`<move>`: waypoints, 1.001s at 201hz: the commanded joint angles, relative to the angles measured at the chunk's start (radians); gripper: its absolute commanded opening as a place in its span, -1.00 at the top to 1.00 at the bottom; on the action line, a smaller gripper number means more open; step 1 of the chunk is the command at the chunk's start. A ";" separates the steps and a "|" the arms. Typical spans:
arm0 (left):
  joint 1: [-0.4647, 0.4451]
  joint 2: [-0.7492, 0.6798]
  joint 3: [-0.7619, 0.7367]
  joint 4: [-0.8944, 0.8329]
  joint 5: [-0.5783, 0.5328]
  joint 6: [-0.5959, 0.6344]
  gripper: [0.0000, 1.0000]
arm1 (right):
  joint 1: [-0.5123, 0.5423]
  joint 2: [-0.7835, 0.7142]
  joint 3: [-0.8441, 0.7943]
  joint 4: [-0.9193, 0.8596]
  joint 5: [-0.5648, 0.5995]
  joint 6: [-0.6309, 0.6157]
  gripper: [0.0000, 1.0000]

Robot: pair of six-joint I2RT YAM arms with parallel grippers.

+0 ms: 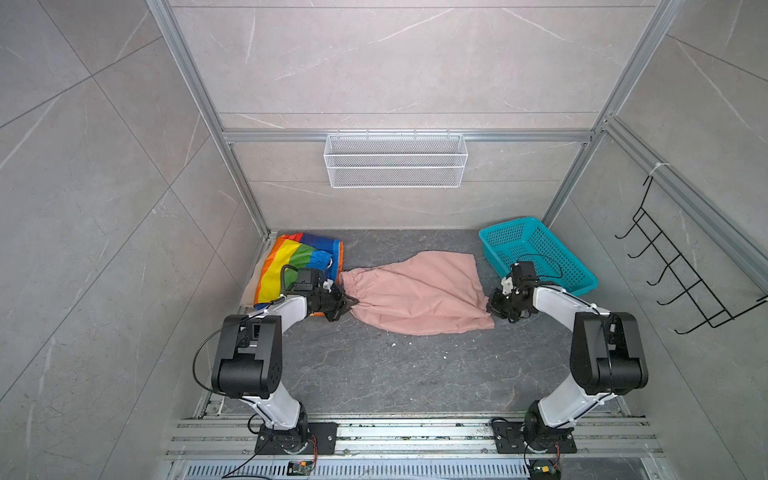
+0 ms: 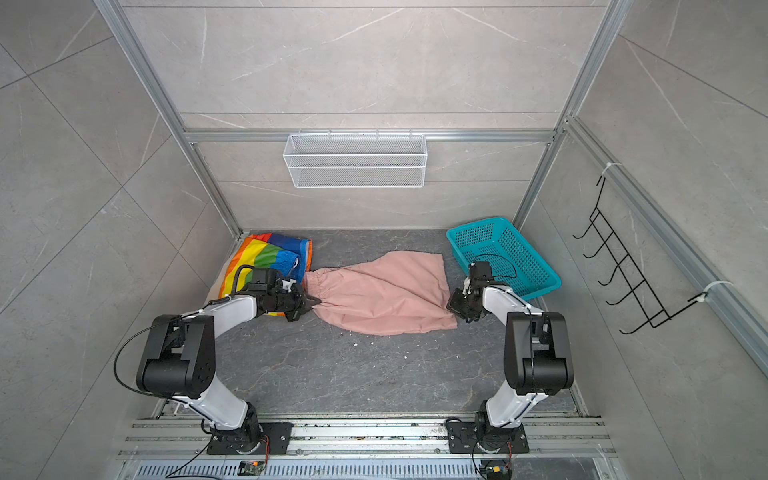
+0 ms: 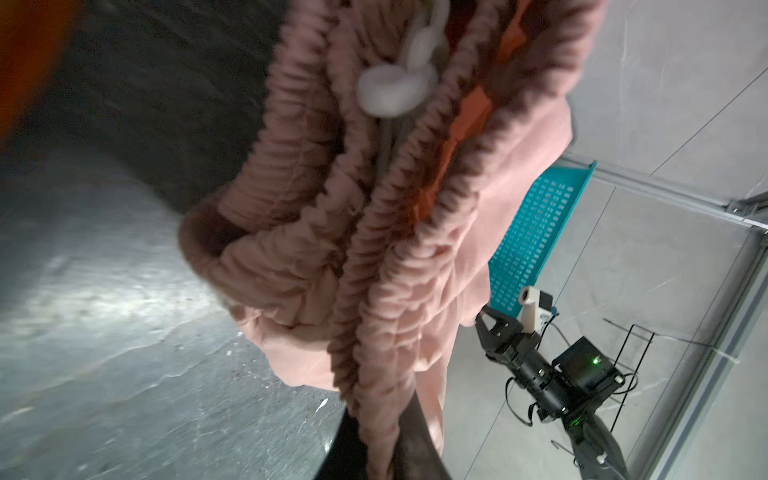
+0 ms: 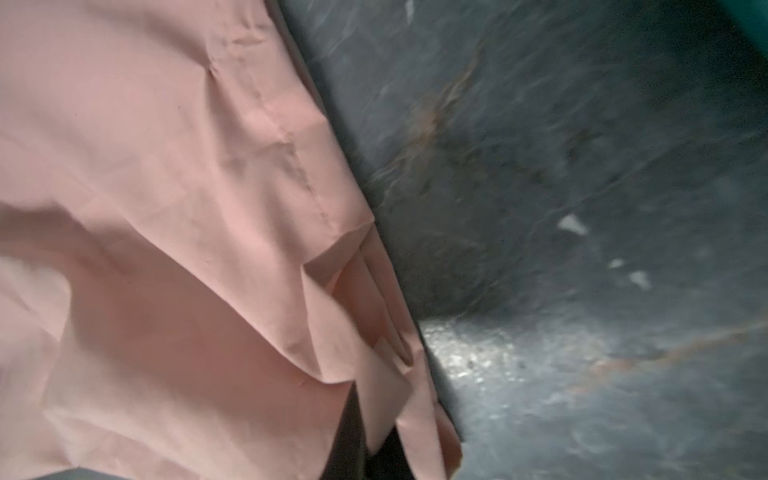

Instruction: Fold and stack the shorts

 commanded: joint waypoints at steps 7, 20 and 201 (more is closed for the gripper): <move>0.004 -0.010 0.070 0.022 0.018 -0.018 0.87 | 0.005 -0.030 0.058 -0.040 -0.012 -0.020 1.00; 0.033 -0.034 0.102 -0.021 0.017 0.004 0.86 | 0.005 -0.070 0.073 -0.067 -0.020 -0.022 1.00; 0.112 -0.131 -0.187 -0.051 0.013 0.140 0.19 | 0.006 -0.269 -0.305 0.018 -0.045 0.029 0.49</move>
